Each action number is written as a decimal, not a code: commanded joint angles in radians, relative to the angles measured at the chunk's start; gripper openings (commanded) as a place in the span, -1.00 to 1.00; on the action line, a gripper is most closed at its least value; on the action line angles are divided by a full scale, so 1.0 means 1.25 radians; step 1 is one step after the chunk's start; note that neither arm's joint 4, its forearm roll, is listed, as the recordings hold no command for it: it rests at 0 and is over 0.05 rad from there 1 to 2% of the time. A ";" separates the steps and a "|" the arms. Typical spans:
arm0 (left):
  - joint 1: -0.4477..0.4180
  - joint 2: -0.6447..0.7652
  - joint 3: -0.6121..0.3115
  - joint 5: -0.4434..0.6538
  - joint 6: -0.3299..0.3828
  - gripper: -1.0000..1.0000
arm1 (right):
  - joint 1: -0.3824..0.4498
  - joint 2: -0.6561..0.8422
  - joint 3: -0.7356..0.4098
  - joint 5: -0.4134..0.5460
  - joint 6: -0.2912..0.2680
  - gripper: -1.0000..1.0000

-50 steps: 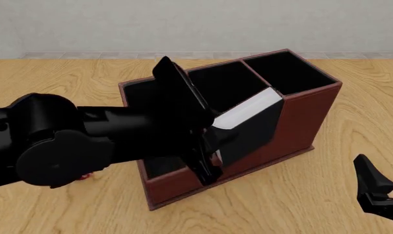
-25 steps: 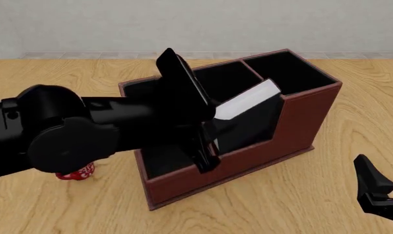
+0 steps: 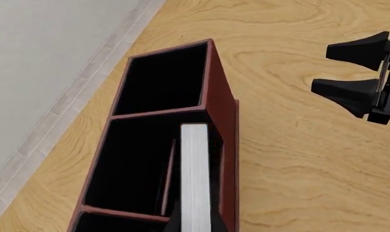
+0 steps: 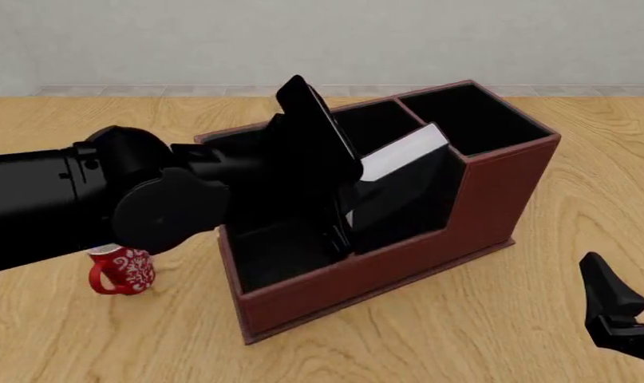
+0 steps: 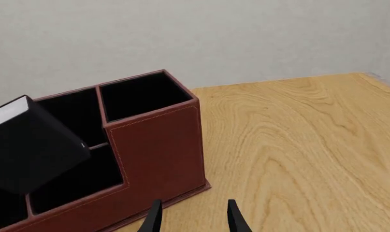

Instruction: Pick up the book and place it in the back compartment of the caddy.

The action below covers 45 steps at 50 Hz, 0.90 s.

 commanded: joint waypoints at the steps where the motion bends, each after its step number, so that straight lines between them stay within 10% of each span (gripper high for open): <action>1: 0.010 0.018 -0.035 -0.009 0.003 -1.00 | 0.000 0.000 0.000 -0.001 0.000 1.00; 45: 0.027 0.126 -0.006 -0.112 -0.076 -1.00 | -0.001 -0.001 0.000 0.001 0.000 1.00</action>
